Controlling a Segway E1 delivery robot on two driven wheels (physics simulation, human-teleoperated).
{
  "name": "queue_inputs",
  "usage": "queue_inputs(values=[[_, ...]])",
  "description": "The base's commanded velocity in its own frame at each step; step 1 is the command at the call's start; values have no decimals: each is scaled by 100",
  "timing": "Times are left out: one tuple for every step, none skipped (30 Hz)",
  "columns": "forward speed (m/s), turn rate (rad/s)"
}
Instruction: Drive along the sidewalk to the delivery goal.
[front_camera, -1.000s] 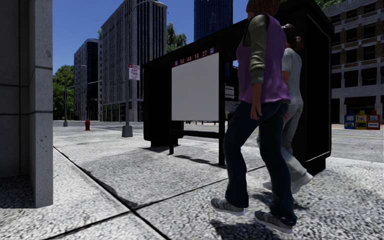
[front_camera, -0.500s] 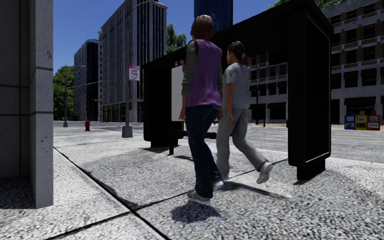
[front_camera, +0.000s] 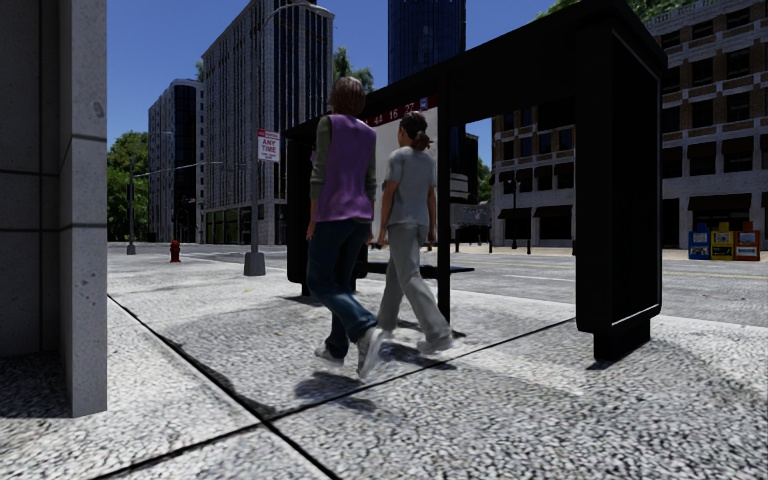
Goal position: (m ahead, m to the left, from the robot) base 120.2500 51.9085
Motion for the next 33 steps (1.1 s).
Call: queue_inputs(values=[[0, 0], [0, 0], [0, 0], [0, 0], [0, 0], [0, 0], [0, 0], [0, 0], [0, 0], [0, 0], [0, 0], [0, 0], [0, 0], [0, 0], [0, 0], [0, 0], [0, 0], [0, 0], [198, 0], [198, 0], [199, 0], [199, 0], [199, 0], [199, 0], [199, 0], [199, 0], [199, 0], [199, 0], [199, 0], [199, 0], [199, 4], [199, 11], [199, 19]])
